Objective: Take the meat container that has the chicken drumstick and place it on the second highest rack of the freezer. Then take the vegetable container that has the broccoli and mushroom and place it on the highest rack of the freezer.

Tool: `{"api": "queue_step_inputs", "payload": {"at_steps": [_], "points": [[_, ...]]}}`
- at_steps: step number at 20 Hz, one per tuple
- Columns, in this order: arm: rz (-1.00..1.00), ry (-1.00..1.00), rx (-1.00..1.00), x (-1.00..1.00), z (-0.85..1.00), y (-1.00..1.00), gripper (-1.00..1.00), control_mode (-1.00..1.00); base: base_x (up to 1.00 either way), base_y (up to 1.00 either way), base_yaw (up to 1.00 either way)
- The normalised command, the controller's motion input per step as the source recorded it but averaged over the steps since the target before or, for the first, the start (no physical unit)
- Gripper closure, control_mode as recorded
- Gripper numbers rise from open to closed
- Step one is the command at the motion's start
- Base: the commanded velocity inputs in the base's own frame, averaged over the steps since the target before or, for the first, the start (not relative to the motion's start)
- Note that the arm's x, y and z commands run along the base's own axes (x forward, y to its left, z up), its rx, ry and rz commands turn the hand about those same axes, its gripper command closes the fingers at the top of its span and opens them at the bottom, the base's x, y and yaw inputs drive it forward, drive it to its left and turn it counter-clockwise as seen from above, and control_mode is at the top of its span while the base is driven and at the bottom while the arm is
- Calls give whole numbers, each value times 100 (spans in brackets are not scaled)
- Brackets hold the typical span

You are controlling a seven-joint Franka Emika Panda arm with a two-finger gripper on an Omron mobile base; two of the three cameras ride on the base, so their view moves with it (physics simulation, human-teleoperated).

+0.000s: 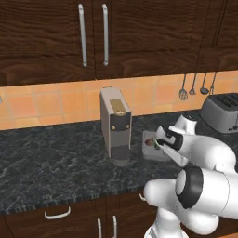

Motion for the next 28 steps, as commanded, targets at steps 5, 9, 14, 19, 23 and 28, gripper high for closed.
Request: {"api": "queue_step_inputs", "payload": {"at_steps": [5, 9, 14, 19, 23, 28], "points": [[-29, 0, 0, -62, 29, 0, 100, -100, 0, 0, 0], [-30, -2, 0, -63, 72, 0, 100, -100, 0, 0, 0], [-23, -6, 0, -59, 100, 0, 100, -100, 0, 0, 0], [2, -8, 0, -85, 99, 5, 100, -100, 0, 0, 0], [1, -8, -3, -100, 63, 15, 100, -100, 0, 0, 0], [-5, -3, 0, -20, 2, 0, 100, 100, -78, 4, -49]]}}
